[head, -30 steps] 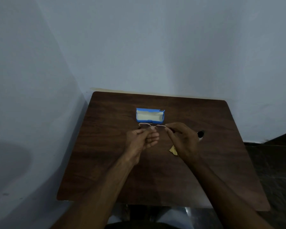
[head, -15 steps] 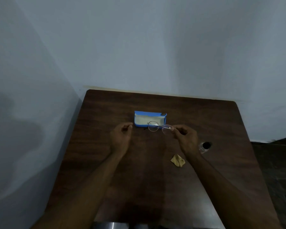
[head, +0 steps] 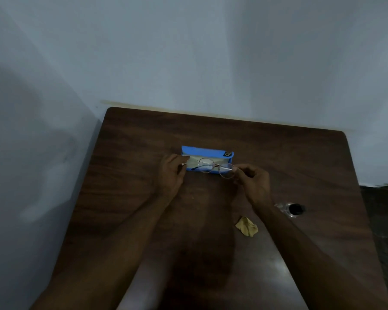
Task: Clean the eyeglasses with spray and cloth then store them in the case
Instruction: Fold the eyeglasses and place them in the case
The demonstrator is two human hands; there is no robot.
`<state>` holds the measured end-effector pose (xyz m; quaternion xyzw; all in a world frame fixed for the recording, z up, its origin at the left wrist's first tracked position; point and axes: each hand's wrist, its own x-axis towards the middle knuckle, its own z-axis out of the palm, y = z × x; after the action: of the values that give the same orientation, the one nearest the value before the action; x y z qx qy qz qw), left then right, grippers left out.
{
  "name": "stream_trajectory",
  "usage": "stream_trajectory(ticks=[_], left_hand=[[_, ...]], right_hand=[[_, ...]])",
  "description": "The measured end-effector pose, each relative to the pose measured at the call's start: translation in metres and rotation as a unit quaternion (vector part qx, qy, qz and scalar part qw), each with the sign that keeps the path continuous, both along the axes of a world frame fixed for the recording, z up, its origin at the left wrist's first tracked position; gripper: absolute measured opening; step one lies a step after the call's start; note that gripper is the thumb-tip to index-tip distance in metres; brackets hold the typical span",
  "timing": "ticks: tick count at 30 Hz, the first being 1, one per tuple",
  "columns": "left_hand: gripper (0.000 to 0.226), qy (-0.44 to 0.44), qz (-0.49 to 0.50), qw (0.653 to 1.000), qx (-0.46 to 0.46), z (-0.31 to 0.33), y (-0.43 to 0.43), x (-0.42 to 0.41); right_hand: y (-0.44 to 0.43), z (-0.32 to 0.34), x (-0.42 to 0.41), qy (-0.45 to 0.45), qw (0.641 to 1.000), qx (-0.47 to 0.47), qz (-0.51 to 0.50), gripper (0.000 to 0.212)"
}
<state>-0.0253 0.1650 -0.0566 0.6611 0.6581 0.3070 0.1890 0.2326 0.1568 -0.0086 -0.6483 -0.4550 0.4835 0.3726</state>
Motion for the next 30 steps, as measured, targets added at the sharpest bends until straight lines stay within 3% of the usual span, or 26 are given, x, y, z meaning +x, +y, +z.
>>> stream_trajectory(ticks=[3, 9, 13, 15, 21, 30], left_hand=[[0.009, -0.011, -0.019, 1.000, -0.012, 0.005, 0.008, -0.001], [0.032, -0.015, -0.059, 0.996, -0.060, 0.020, 0.023, -0.008], [0.025, -0.018, -0.079, 0.990, -0.113, 0.016, 0.034, -0.016], [0.056, -0.026, -0.089, 0.986, -0.140, 0.015, 0.038, -0.019], [0.074, 0.006, -0.133, 0.973, -0.187, 0.021, 0.051, -0.022], [0.077, 0.019, -0.153, 0.967, -0.201, 0.022, 0.052, -0.026]], right_hand=[[0.010, -0.005, -0.005, 0.007, 1.000, -0.016, -0.013, 0.007], [0.023, -0.015, -0.015, 0.003, 0.999, -0.026, -0.020, 0.010], [0.030, -0.021, -0.019, -0.015, 0.999, -0.026, -0.030, 0.016], [0.034, -0.024, -0.020, -0.037, 0.999, -0.015, -0.027, 0.018], [0.050, -0.024, -0.029, -0.144, 0.988, -0.012, 0.046, 0.011], [0.053, -0.017, -0.036, -0.381, 0.908, 0.035, 0.174, 0.020]])
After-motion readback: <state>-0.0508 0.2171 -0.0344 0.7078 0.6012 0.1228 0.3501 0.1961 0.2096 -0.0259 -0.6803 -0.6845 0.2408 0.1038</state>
